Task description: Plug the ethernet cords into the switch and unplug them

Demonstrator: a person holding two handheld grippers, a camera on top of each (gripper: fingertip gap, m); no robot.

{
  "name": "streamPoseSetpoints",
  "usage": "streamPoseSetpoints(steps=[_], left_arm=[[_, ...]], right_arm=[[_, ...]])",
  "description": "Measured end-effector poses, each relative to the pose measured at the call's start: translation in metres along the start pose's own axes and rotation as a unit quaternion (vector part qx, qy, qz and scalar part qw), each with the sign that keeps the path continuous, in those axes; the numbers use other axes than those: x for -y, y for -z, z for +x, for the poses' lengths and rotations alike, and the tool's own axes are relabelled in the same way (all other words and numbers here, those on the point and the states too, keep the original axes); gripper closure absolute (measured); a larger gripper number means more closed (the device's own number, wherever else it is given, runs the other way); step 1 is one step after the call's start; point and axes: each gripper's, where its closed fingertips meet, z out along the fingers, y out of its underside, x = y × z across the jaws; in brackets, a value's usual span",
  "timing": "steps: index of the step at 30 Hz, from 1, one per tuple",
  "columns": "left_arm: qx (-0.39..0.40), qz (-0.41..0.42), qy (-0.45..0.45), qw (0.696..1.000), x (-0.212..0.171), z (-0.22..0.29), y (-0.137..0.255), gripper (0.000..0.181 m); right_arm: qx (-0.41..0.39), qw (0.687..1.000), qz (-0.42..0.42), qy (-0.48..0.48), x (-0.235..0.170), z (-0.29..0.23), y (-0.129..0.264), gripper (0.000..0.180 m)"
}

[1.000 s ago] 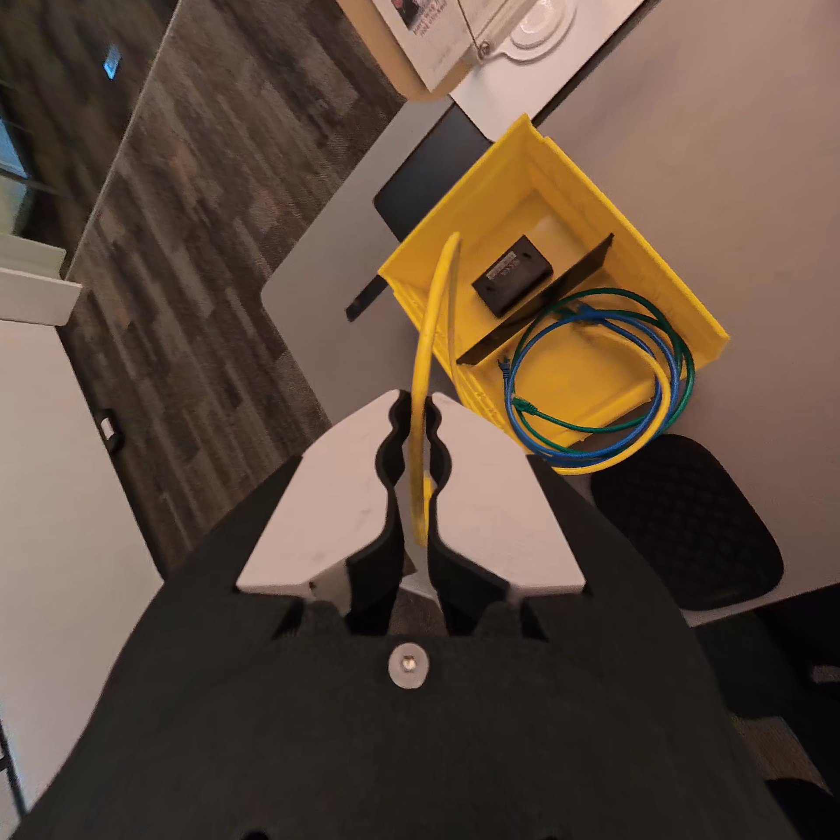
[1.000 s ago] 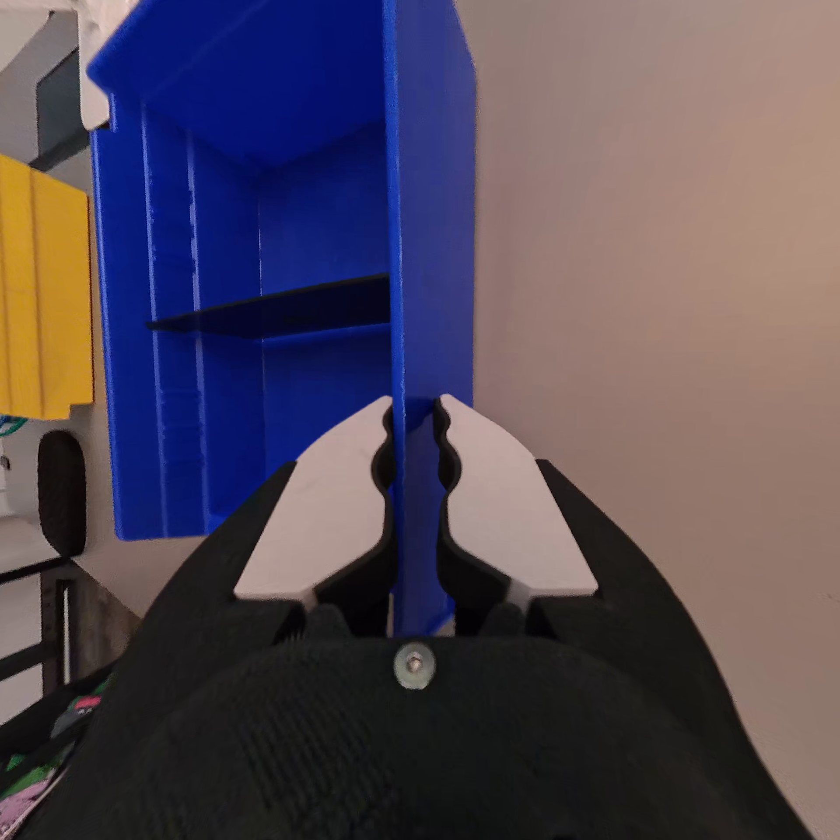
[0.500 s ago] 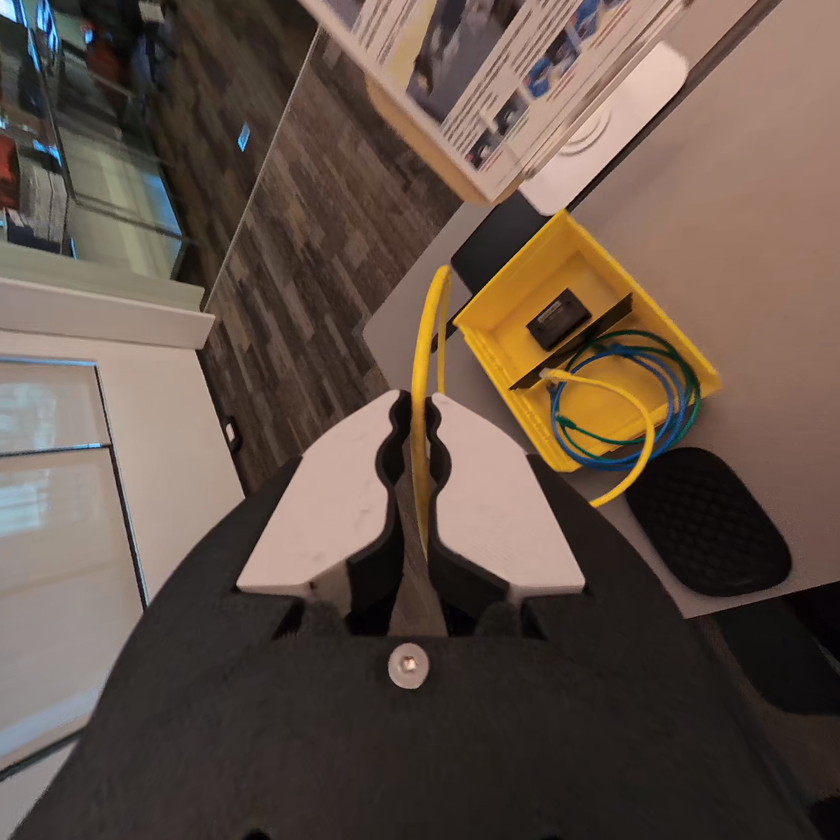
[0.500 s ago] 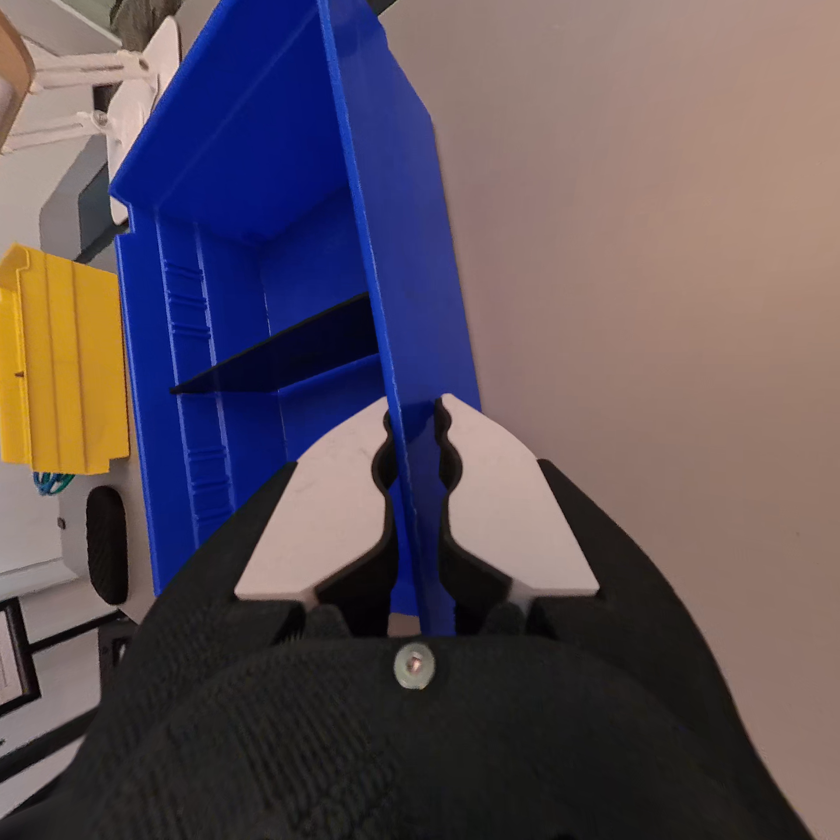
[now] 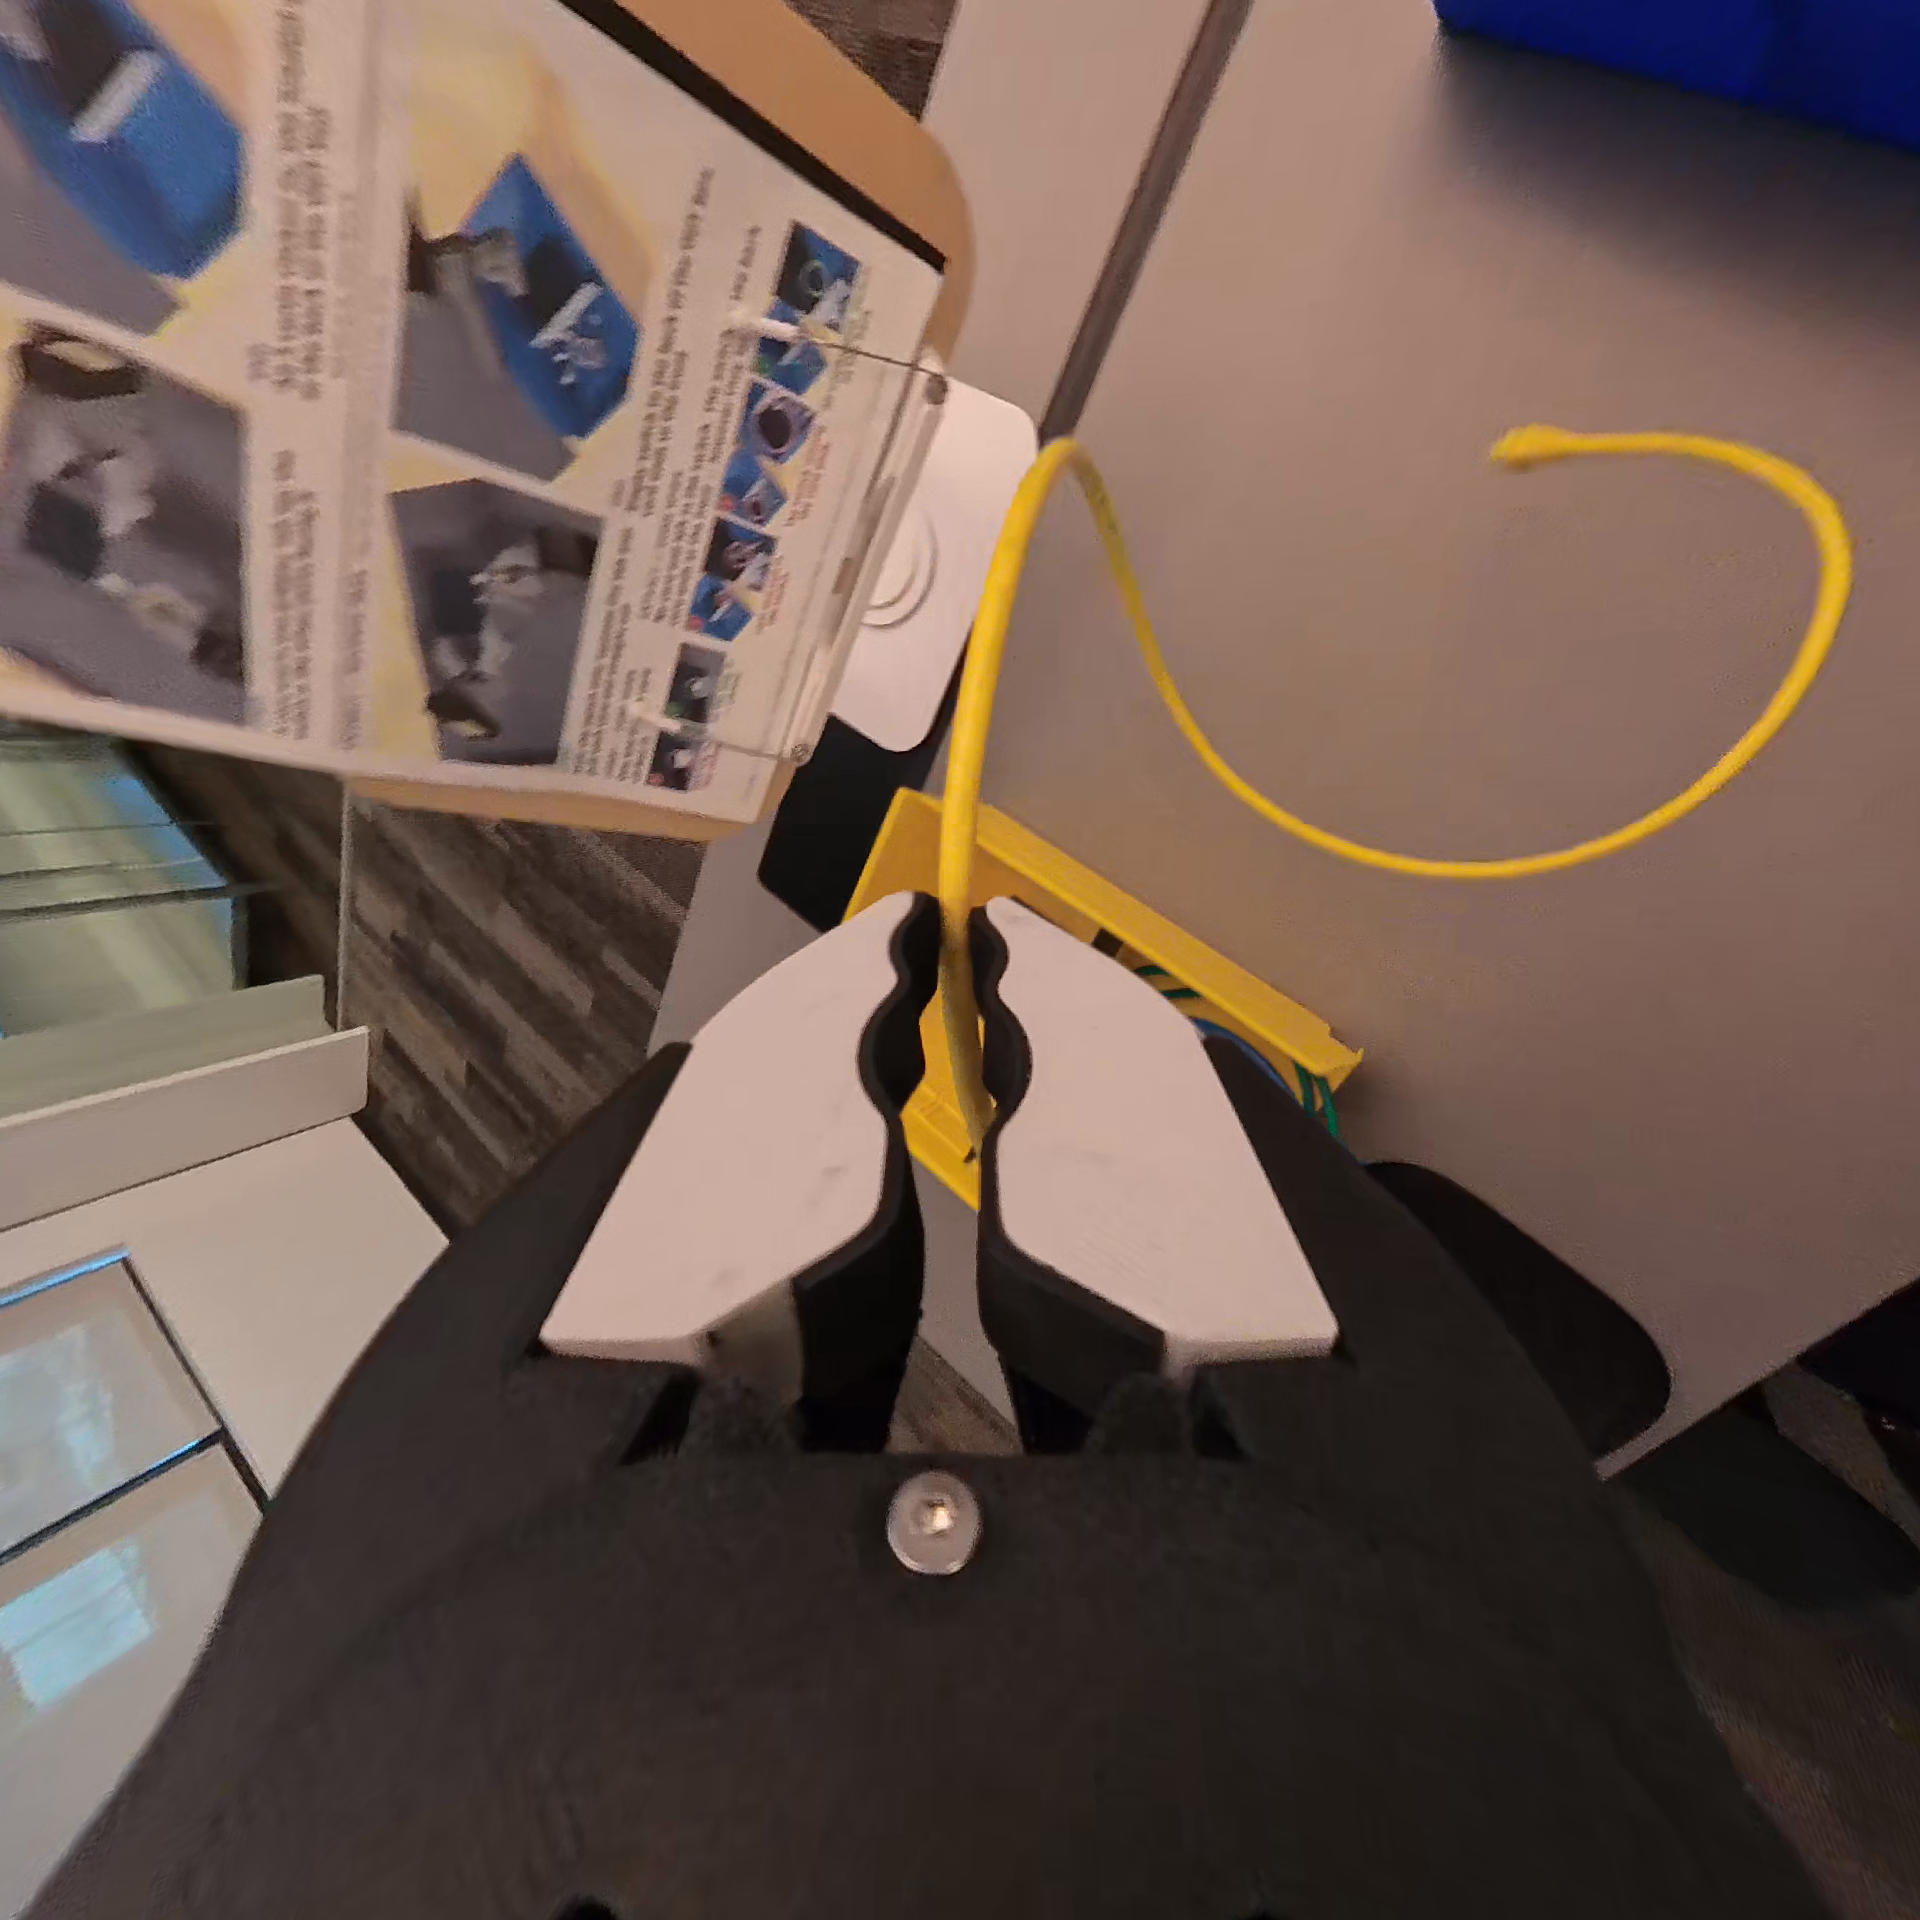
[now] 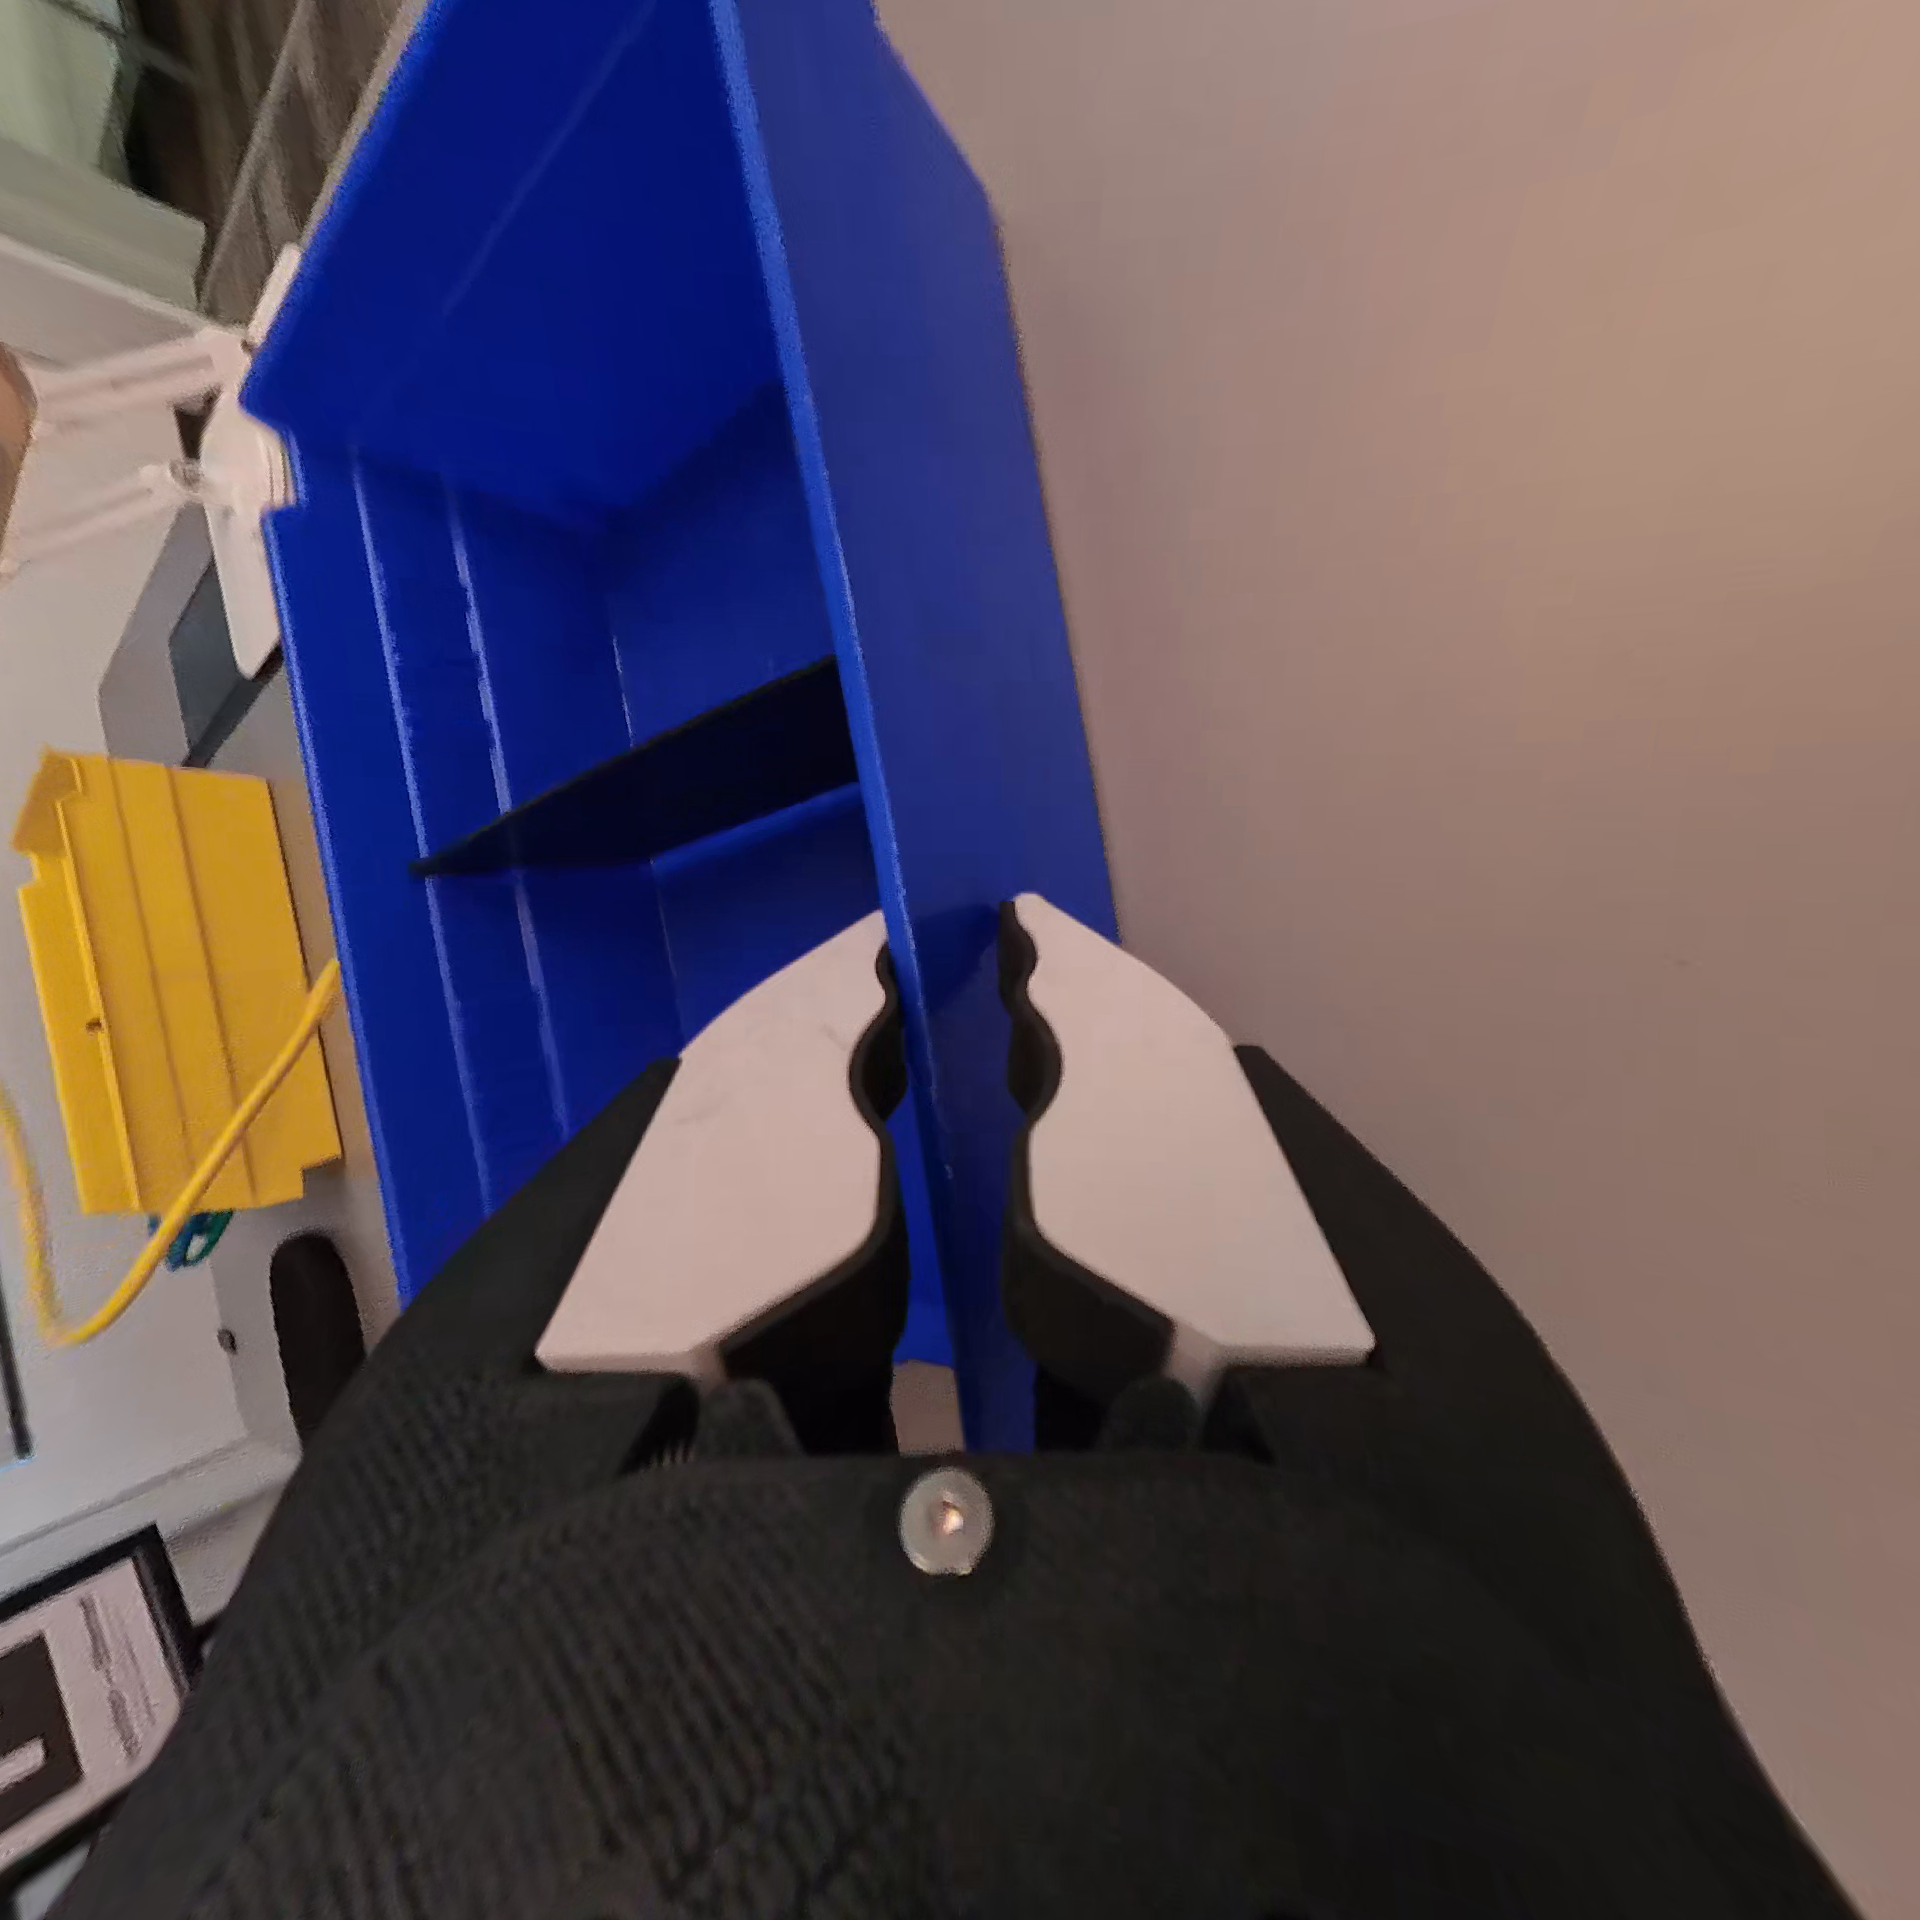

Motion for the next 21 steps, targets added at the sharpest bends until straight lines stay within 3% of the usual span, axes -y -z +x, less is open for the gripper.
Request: streamPoseSetpoints(steps=[6, 12, 21], left_arm=[[-0.029, -0.030, -0.027, 0.999, 0.008, 0.039, -0.085, 0.176], [-0.088, -0.015, -0.016, 0.996, 0.001, 0.116, -0.156, 0.176], [-0.188, 0.068, 0.037, 0.979, -0.016, 0.229, -0.201, 0.173]], right_arm=[[0.022, 1.000, -0.010, 0.011, -0.002, -0.004, -0.002, 0.162], [0.022, 1.000, -0.011, 0.015, -0.002, -0.004, -0.002, 0.162], [0.015, 1.000, -0.015, 0.023, -0.003, -0.004, -0.002, 0.162]])
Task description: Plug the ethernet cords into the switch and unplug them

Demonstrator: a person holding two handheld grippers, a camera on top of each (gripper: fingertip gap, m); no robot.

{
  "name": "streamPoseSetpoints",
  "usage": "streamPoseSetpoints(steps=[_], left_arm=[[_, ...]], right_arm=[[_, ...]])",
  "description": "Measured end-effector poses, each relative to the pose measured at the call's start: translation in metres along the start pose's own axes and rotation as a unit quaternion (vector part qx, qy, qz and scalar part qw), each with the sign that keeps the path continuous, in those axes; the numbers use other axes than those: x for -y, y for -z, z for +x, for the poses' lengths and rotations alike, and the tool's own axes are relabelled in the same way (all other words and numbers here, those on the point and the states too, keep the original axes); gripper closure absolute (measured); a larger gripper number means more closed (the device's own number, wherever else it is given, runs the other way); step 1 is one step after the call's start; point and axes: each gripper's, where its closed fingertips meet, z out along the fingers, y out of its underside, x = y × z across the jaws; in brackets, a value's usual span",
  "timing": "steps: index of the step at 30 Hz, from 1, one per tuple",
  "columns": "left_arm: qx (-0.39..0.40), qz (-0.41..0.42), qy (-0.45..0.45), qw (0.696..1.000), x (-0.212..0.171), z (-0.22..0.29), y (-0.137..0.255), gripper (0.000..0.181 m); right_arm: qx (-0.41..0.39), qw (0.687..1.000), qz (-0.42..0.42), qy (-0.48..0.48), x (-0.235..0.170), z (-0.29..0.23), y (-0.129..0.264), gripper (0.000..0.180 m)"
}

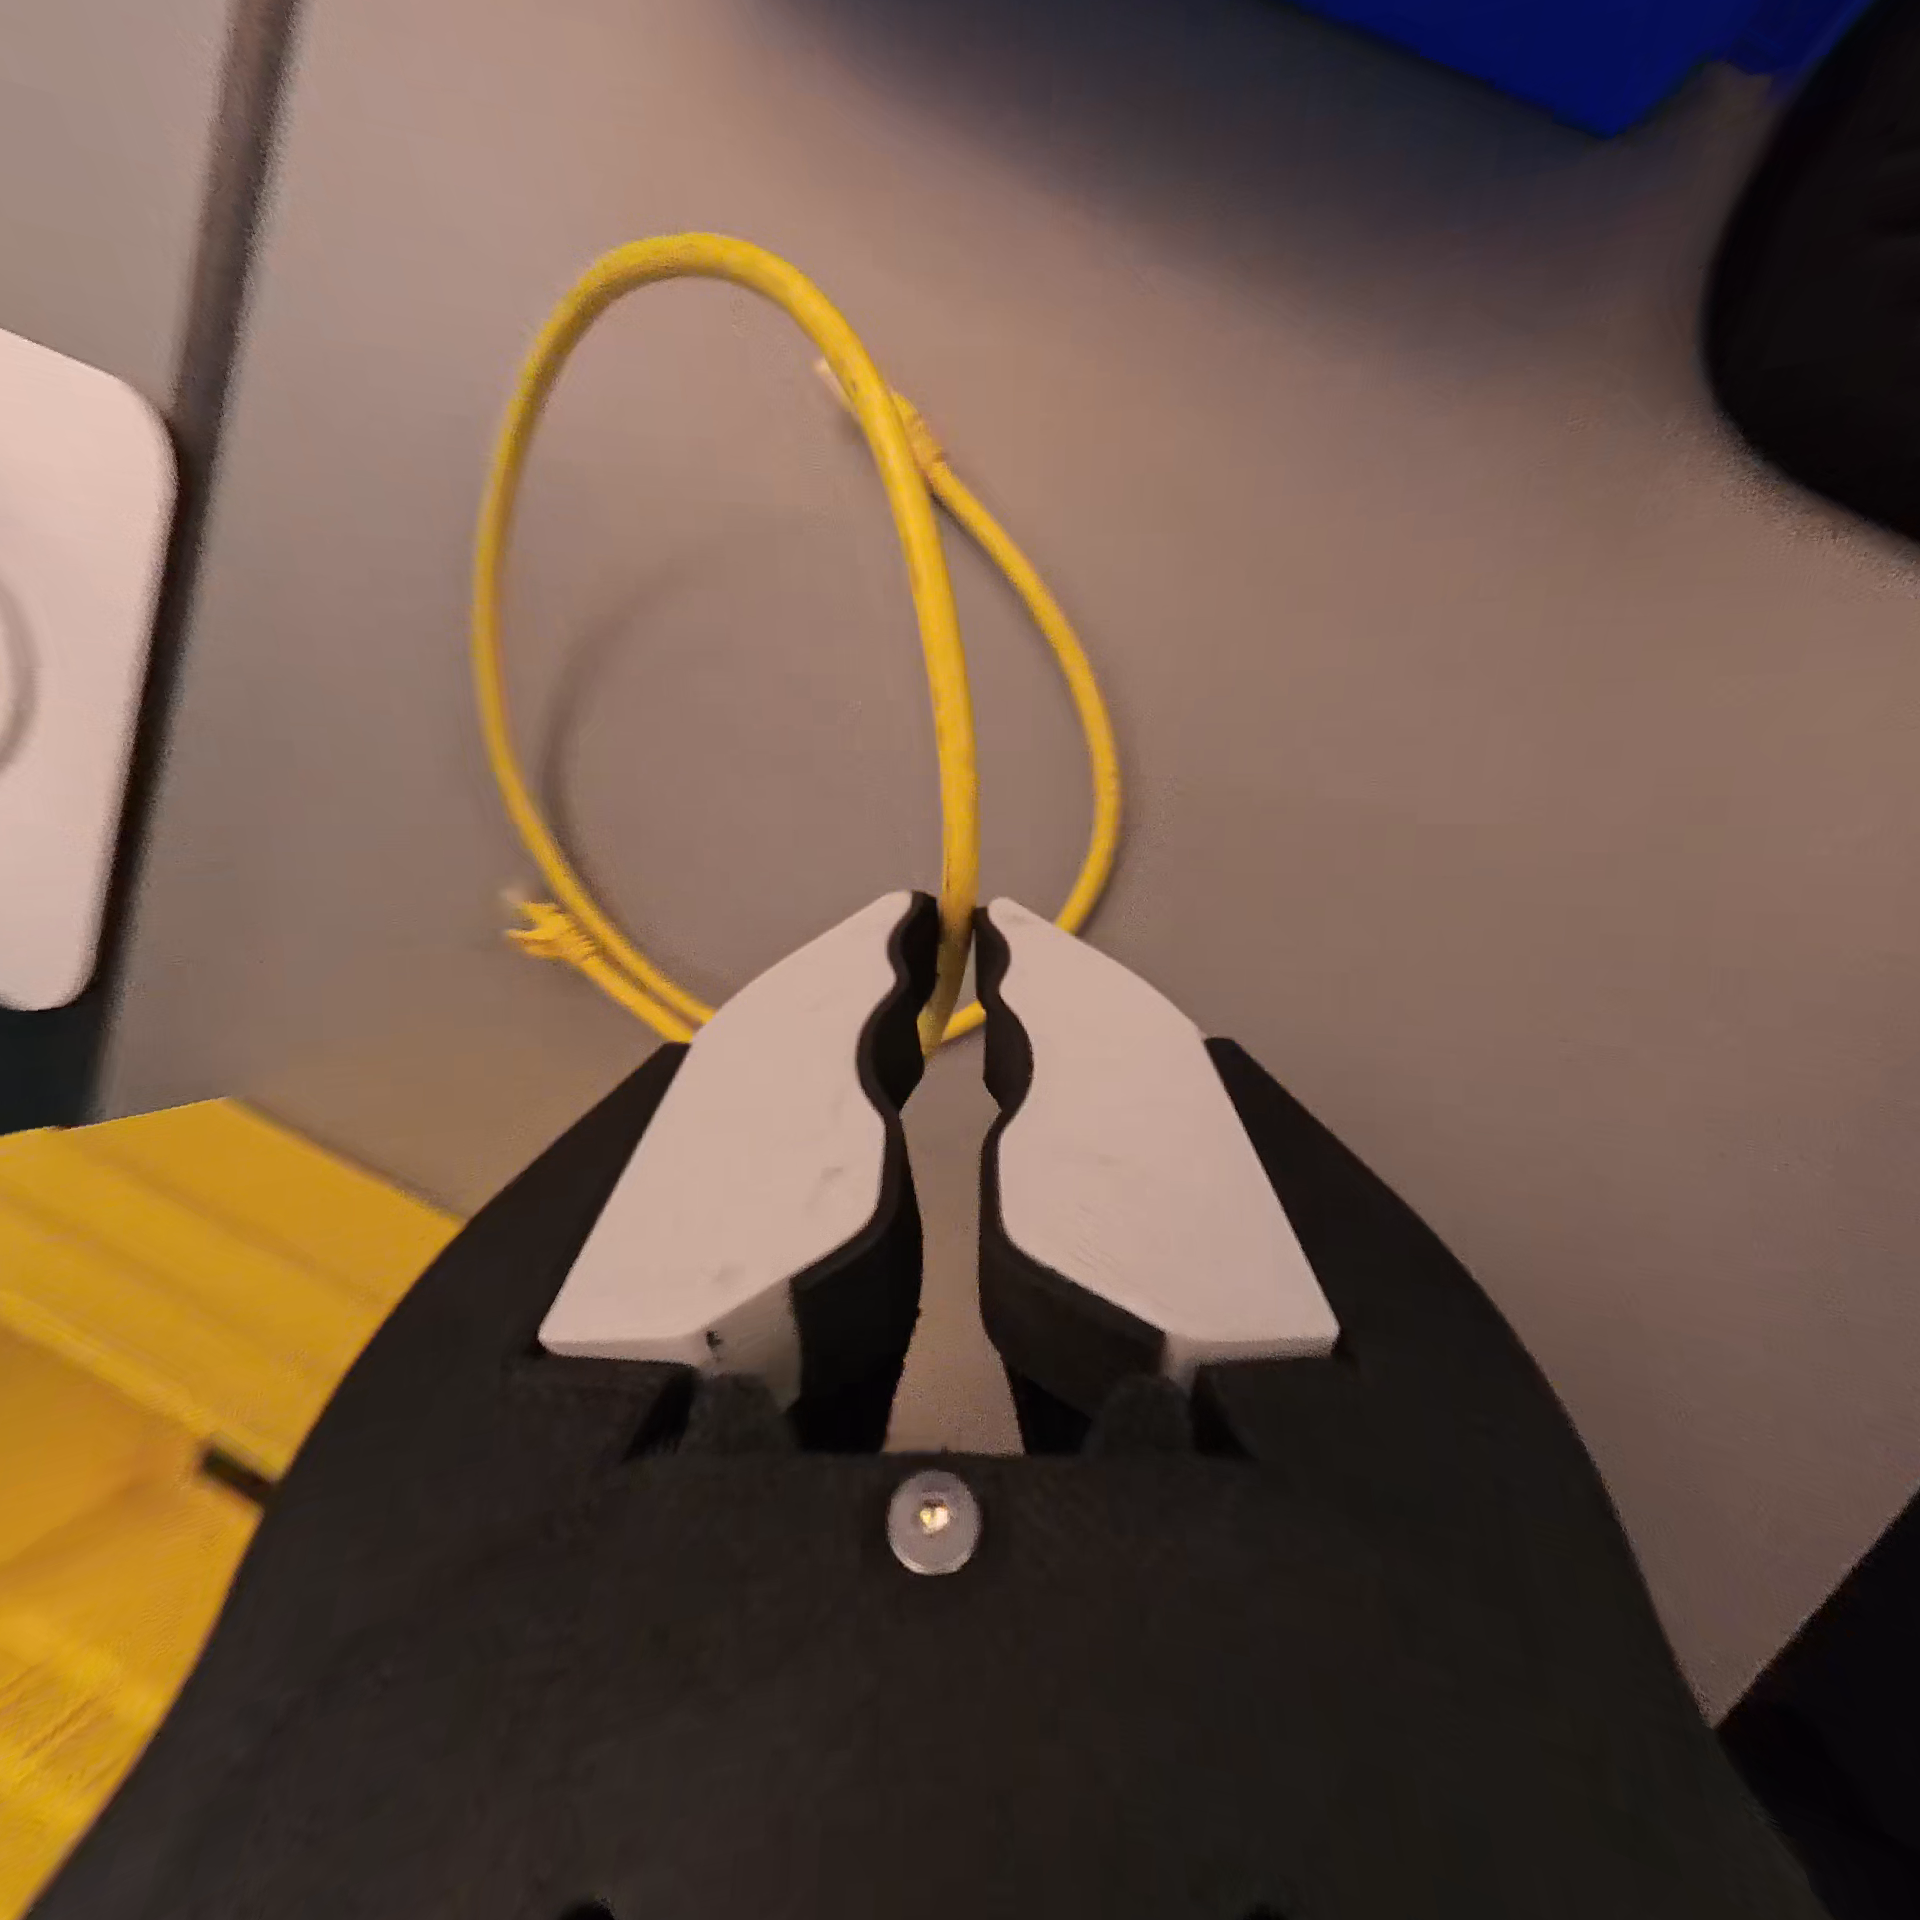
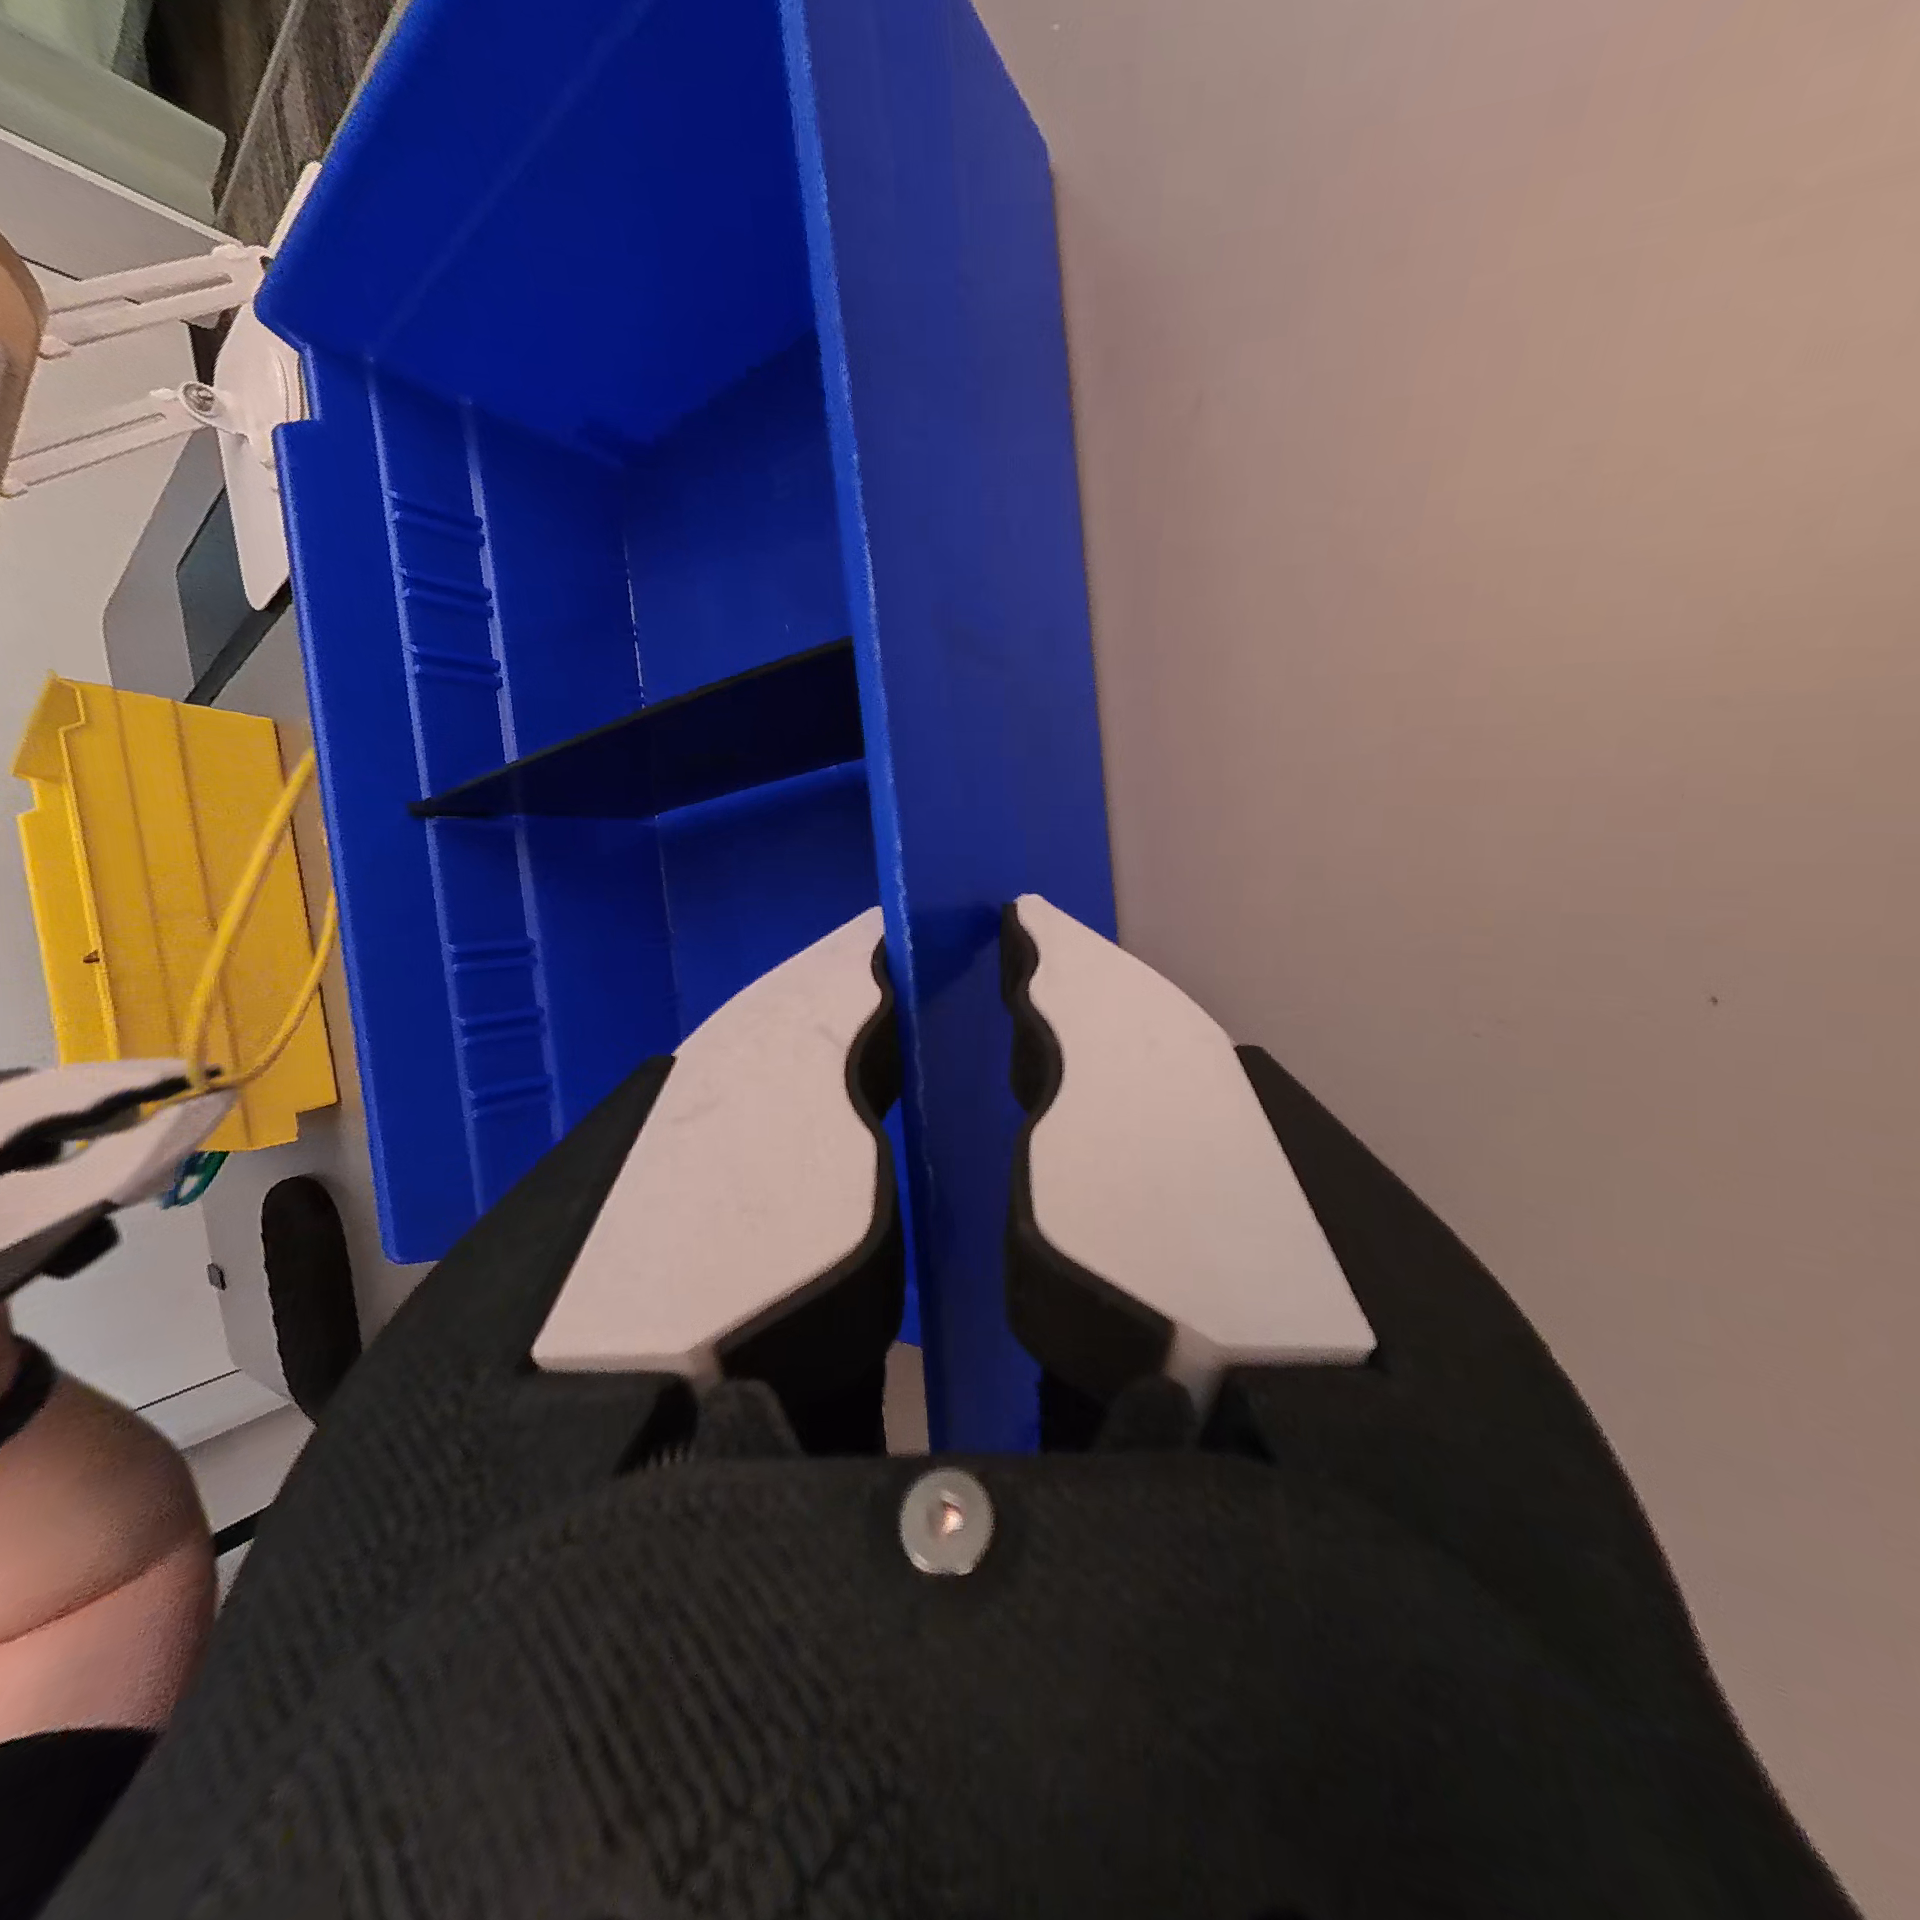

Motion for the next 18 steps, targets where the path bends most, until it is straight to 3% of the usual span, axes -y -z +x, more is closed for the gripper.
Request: streamPoseSetpoints(steps=[3, 5, 9, 11, 15, 16, 18], left_arm=[[-0.092, 0.021, 0.028, 0.995, -0.011, 0.034, -0.014, 0.170], [-0.159, 0.047, 0.059, 0.984, -0.015, 0.049, -0.012, 0.147], [-0.260, 0.144, 0.129, 0.946, -0.013, 0.039, 0.026, 0.135], [-0.202, 0.168, 0.134, 0.955, -0.026, -0.006, 0.049, 0.136], [0.089, 0.159, 0.108, 0.977, -0.083, -0.164, 0.092, 0.138], [0.130, 0.141, 0.096, 0.977, -0.101, -0.193, 0.095, 0.138], [0.117, 0.078, 0.084, 0.986, -0.134, -0.228, 0.082, 0.143]], right_arm=[[0.001, 1.000, -0.004, 0.005, -0.002, -0.001, 0.000, 0.162], [0.005, 1.000, -0.009, 0.005, -0.003, -0.001, 0.001, 0.161], [0.015, 1.000, -0.019, 0.003, -0.007, -0.003, 0.002, 0.160], [0.018, 1.000, -0.018, 0.005, -0.006, -0.004, 0.005, 0.161], [0.012, 0.999, 0.037, -0.002, 0.009, -0.005, 0.025, 0.160], [0.006, 0.998, 0.060, -0.001, 0.014, -0.005, 0.033, 0.159], [-0.002, 0.993, 0.117, 0.007, 0.029, -0.008, 0.051, 0.159]])
